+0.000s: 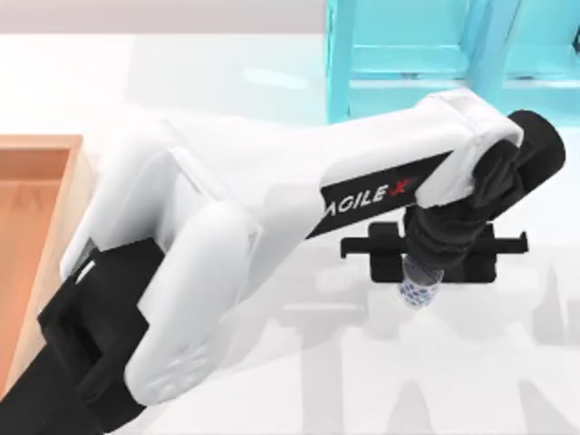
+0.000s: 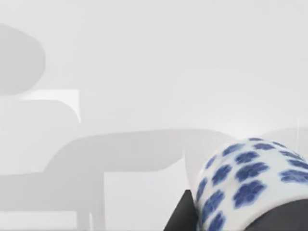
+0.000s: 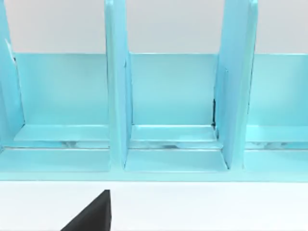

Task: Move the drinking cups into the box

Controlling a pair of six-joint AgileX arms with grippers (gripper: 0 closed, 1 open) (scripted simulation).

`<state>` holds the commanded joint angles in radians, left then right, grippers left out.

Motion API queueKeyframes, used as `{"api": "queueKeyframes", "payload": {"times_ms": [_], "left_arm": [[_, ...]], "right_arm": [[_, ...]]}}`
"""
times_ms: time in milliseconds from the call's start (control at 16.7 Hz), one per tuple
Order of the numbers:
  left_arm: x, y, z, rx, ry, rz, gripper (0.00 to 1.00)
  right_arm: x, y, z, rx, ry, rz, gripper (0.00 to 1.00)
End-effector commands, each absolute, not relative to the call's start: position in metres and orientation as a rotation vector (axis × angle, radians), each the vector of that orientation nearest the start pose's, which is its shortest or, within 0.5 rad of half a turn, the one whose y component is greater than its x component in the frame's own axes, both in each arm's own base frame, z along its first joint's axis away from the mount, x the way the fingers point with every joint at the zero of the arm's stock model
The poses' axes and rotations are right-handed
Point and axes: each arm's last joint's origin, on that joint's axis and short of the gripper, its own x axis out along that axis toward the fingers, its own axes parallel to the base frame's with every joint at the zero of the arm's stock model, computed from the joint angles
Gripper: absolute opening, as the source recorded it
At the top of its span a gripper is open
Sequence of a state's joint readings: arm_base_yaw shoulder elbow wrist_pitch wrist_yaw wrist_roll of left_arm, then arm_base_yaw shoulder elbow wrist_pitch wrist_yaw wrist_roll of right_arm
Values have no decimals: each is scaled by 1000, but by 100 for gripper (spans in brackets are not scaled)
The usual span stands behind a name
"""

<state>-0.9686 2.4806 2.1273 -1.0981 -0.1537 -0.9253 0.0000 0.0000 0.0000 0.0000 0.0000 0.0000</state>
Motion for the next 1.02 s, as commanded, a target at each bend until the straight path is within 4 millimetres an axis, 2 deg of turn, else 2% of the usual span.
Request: {"api": "queueKeyframes", "payload": {"times_ms": [60, 120, 660, 840, 1020], "left_arm": [[290, -403, 136, 14, 1372, -17, 2], [290, -403, 136, 14, 1372, -17, 0], [289, -403, 137, 16, 1371, -22, 0], [293, -388, 157, 12, 1367, -23, 0], [296, -356, 192, 7, 1365, -25, 0]], "right_arm": [[106, -1, 160, 0, 0, 0, 100], [106, -1, 160, 0, 0, 0, 100], [106, -1, 160, 0, 0, 0, 100], [106, -1, 160, 0, 0, 0, 100], [106, -1, 160, 0, 0, 0, 100]]}}
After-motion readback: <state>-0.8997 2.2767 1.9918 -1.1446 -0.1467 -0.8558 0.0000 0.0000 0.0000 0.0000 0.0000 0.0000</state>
